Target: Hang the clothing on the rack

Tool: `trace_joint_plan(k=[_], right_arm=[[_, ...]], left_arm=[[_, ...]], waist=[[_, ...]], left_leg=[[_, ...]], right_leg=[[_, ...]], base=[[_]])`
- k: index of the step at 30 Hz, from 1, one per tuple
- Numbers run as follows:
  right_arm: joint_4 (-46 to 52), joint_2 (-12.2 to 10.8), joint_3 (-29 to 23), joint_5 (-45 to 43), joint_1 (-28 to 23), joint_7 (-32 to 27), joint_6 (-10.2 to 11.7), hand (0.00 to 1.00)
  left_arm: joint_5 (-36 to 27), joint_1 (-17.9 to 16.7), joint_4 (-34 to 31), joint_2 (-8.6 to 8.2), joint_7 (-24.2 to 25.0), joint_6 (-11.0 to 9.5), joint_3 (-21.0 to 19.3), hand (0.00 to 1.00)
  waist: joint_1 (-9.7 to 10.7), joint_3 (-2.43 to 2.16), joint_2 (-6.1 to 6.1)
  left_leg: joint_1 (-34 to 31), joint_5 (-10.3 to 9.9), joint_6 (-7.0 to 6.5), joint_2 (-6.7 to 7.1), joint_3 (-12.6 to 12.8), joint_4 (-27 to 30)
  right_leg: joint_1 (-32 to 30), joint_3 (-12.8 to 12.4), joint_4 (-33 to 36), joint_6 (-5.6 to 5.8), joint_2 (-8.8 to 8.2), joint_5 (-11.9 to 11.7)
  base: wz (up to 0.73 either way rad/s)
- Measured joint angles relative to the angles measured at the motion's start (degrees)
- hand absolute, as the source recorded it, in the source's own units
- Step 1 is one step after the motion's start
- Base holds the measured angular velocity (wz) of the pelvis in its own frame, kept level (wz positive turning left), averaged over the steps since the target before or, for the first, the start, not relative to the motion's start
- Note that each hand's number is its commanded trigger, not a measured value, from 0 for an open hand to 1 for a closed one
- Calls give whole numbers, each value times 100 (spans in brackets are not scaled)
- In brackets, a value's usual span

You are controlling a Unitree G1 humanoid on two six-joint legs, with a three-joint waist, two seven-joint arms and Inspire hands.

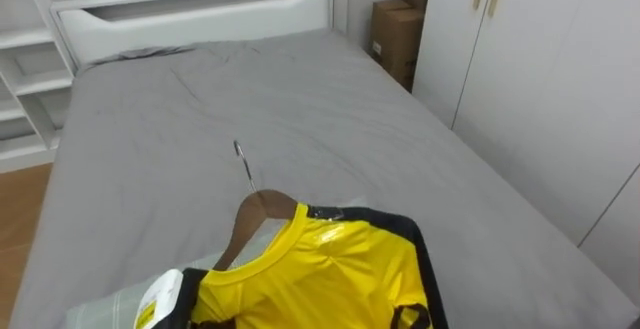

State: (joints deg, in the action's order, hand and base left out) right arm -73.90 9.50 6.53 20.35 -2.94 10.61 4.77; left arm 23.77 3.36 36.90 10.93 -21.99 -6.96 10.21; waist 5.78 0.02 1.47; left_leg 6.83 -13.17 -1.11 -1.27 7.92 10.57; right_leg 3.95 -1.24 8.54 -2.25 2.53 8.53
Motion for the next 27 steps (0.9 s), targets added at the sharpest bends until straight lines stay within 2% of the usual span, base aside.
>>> trace_joint_plan(k=[5,8,10,16,19,21,22,24,27], right_arm=[[2,-5,-127,-24,-17,-41,-74,0],[37,-6,-327,-276,-32,-129,-112,0],[51,-7,-542,-590,-32,-189,-111,0],[59,14,-588,-987,-16,-489,-111,0],[191,37,-603,-1683,-13,-916,-122,0],[526,80,-621,-2559,-39,-1295,-238,0],[599,94,-625,-2748,-39,-1371,-240,0],[1184,199,-646,-3654,-34,-1726,-261,0],[1971,322,-698,-4362,49,-2178,-215,0]], left_arm=[[-62,-5,-336,9,2,12,-3,100],[-50,-7,-678,105,7,33,-35,100],[-49,-8,-988,135,9,38,-207,100],[-70,-5,-1324,239,-147,26,-383,100],[-66,-5,-1325,354,-164,26,-385,100],[-51,-5,-1330,442,-165,36,-388,100],[-52,-5,-1334,446,-164,42,-389,100],[-53,-5,-1405,461,-170,47,-386,100],[-31,-4,-1441,472,-230,46,-358,100]], waist=[[5,19,-30],[20,34,-61],[24,39,-79],[24,12,-91],[1,5,-102],[-2,2,-100],[-1,-1,-96],[5,-4,-91],[5,-5,-88]], left_leg=[[75,0,0,6,0,-26],[85,0,0,9,0,-21],[86,0,0,9,-1,-17],[108,0,0,9,1,-6],[102,0,0,8,8,-1],[80,0,0,10,7,15],[80,0,0,11,6,20],[87,1,-2,14,11,30],[97,4,-4,11,31,29]], right_leg=[[63,-1,0,0,-2,0],[73,-6,1,2,-4,2],[70,-11,9,2,-4,2],[97,-16,16,2,-3,2],[82,-17,29,2,-3,2],[67,-6,36,2,-8,2],[67,-4,41,2,-10,2],[46,-10,98,3,-12,2],[23,-17,140,3,-8,2]], base=[[0],[0],[0],[0],[0],[0],[0],[-2],[-3]])
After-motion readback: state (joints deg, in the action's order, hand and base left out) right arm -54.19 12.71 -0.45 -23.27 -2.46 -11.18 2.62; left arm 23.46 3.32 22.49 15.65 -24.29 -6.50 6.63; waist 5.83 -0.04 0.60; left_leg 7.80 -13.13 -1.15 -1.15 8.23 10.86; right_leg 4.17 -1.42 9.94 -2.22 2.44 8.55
